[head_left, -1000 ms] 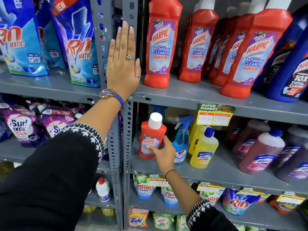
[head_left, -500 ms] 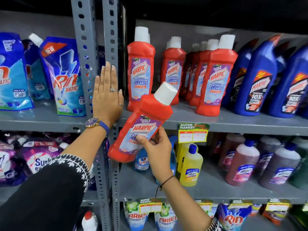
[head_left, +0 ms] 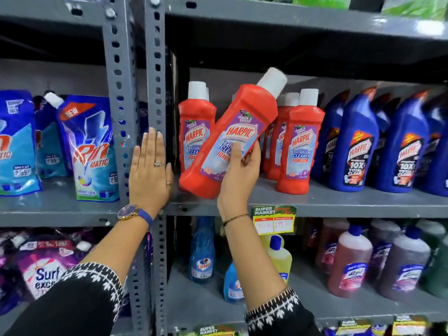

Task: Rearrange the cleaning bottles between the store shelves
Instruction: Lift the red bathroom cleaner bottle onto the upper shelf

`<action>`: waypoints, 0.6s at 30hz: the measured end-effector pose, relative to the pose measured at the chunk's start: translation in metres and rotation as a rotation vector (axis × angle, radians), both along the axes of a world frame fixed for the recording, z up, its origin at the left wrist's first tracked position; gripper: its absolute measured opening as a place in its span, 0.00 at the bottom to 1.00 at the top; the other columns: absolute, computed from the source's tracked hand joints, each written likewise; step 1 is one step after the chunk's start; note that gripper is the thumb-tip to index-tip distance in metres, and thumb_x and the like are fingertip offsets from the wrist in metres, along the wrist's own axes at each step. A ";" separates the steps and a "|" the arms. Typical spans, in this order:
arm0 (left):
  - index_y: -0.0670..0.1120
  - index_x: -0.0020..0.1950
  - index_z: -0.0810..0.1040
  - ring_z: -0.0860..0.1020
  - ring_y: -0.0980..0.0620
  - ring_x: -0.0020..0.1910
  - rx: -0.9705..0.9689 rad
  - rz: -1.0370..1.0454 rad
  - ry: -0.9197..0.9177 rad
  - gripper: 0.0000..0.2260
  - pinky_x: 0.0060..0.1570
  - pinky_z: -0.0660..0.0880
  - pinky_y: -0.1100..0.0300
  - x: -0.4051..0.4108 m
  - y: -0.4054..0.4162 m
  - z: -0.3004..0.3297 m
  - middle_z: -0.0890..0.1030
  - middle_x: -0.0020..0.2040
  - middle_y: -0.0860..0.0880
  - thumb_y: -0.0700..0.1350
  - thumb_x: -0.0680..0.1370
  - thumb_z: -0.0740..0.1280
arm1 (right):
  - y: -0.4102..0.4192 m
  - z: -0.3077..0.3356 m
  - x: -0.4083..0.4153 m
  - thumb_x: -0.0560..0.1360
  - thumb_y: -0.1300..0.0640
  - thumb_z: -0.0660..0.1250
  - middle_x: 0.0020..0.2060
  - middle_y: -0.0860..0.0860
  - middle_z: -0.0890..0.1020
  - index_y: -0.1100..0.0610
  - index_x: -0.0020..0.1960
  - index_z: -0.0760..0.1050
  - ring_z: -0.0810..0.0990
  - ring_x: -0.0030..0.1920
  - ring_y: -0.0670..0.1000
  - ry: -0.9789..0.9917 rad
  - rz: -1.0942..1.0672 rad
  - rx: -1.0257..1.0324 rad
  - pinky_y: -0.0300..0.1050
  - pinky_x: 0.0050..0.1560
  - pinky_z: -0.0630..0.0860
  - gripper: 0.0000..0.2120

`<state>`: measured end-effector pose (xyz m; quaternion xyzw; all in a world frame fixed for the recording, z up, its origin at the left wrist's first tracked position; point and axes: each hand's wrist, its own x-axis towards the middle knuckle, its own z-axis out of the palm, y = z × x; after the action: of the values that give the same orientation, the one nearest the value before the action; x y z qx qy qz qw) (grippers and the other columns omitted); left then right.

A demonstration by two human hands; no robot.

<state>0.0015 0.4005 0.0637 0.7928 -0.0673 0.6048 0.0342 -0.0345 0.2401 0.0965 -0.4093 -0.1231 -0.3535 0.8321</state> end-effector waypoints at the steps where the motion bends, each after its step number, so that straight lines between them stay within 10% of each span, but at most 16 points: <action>1: 0.35 0.76 0.52 0.52 0.44 0.75 0.000 0.004 0.002 0.28 0.74 0.43 0.55 0.000 0.000 0.000 0.54 0.76 0.38 0.43 0.77 0.53 | -0.001 0.006 0.004 0.80 0.60 0.62 0.64 0.53 0.77 0.59 0.71 0.66 0.77 0.63 0.49 -0.004 -0.043 -0.012 0.45 0.61 0.76 0.20; 5: 0.36 0.76 0.50 0.51 0.45 0.75 -0.010 0.002 0.015 0.29 0.74 0.43 0.55 0.000 0.000 -0.001 0.52 0.76 0.39 0.43 0.77 0.53 | -0.002 0.015 0.022 0.79 0.60 0.63 0.58 0.42 0.76 0.58 0.72 0.65 0.76 0.53 0.31 -0.003 -0.250 -0.063 0.26 0.50 0.72 0.22; 14: 0.36 0.76 0.50 0.52 0.44 0.75 0.009 0.010 0.005 0.29 0.74 0.44 0.54 0.002 0.002 -0.002 0.54 0.76 0.39 0.44 0.78 0.53 | -0.035 0.001 0.070 0.80 0.55 0.62 0.64 0.53 0.76 0.54 0.71 0.67 0.75 0.61 0.50 0.087 -0.486 -0.345 0.49 0.63 0.72 0.20; 18: 0.37 0.76 0.49 0.51 0.45 0.75 0.009 0.014 0.008 0.29 0.74 0.44 0.54 0.003 0.002 -0.002 0.54 0.76 0.39 0.44 0.77 0.53 | -0.052 -0.006 0.090 0.81 0.56 0.61 0.61 0.50 0.78 0.56 0.70 0.69 0.77 0.60 0.51 0.141 -0.452 -0.379 0.43 0.60 0.74 0.18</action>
<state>0.0043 0.4024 0.0618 0.7958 -0.0642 0.6016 0.0264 0.0559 0.1879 0.0906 -0.5979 -0.0346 -0.4711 0.6476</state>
